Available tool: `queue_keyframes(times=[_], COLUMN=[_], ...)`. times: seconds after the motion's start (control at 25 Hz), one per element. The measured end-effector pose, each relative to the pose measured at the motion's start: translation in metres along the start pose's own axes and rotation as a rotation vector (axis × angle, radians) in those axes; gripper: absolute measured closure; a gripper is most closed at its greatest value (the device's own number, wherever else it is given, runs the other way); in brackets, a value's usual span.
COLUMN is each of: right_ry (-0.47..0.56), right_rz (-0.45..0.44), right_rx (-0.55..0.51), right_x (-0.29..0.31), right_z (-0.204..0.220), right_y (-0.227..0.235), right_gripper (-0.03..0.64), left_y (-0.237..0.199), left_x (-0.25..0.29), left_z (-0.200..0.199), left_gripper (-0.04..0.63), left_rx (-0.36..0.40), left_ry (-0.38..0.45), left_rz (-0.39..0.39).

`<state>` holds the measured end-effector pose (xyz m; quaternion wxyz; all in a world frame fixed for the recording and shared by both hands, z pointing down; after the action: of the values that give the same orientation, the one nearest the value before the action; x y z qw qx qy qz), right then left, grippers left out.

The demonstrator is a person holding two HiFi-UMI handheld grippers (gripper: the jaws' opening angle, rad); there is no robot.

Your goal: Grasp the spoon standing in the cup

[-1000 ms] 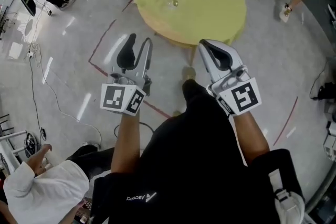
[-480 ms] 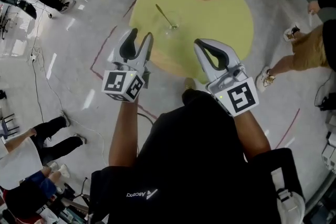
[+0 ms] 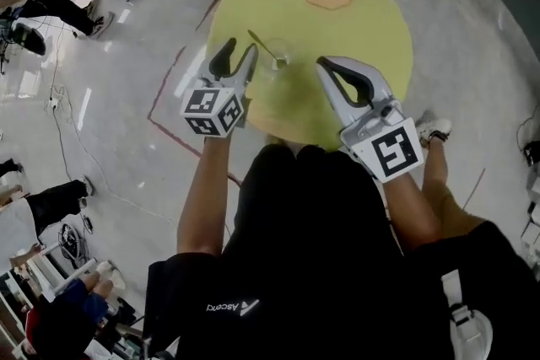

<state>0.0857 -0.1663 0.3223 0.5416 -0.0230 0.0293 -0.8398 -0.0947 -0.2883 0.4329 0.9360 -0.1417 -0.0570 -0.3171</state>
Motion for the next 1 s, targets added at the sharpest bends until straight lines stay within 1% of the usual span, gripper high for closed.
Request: queue_keyframes(times=[0.12,0.28,0.32,0.4,0.48,0.56,0.68,0.8,0.92,1.0], right_ry=[-0.016,-0.031,-0.034,-0.045,-0.058,-0.065,-0.071,-0.076,-0.071,-0.066], right_rz=[0.048,0.107,0.12,0.145,0.165,0.176,0.178,0.178,0.175,0.164], right_rx=[-0.003,-0.01,-0.01,-0.008,-0.006,-0.01,-0.015,-0.011,-0.012,-0.014], right_x=[0.0,0.01,0.011,0.011,0.014,0.023,0.034,0.033,0.025,0.025], right_z=[0.008,0.012,0.014,0.021,0.026,0.023,0.021,0.023,0.018,0.021], right_y=[0.002,0.005,0.005,0.005,0.008,0.012,0.015,0.018,0.012,0.013], right_gripper=[0.614,0.614,0.614,0.614,0.614,0.614,0.614,0.614,0.614,0.614], left_y=[-0.008,-0.02,-0.021,-0.021,-0.02,-0.021,-0.023,-0.013,0.003,0.01], left_x=[0.017,0.038,0.041,0.045,0.051,0.054,0.054,0.049,0.028,0.02], left_z=[0.016,0.024,0.026,0.032,0.034,0.028,0.019,0.011,-0.008,-0.02], left_gripper=[0.408,0.409,0.422,0.488,0.527,0.568,0.581,0.583,0.584,0.584], left_rx=[-0.015,-0.02,-0.018,-0.005,0.009,0.011,0.007,0.037,0.05,0.056], left_ry=[-0.044,-0.083,-0.09,-0.098,-0.098,-0.092,-0.075,-0.053,0.004,0.051], left_rz=[0.037,0.089,0.101,0.13,0.165,0.195,0.213,0.213,0.209,0.198])
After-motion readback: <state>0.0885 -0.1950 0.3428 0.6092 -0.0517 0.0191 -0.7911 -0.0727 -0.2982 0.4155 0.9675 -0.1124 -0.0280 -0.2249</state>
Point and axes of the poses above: the fingertips, and each gripper's own axes: x forward along the fingers, y to its right, z out of its underside, the point moved 6 cm from there along -x, backward along the fingers, and after that the axes turned 8 degrees about z, right-handed, at the moved point
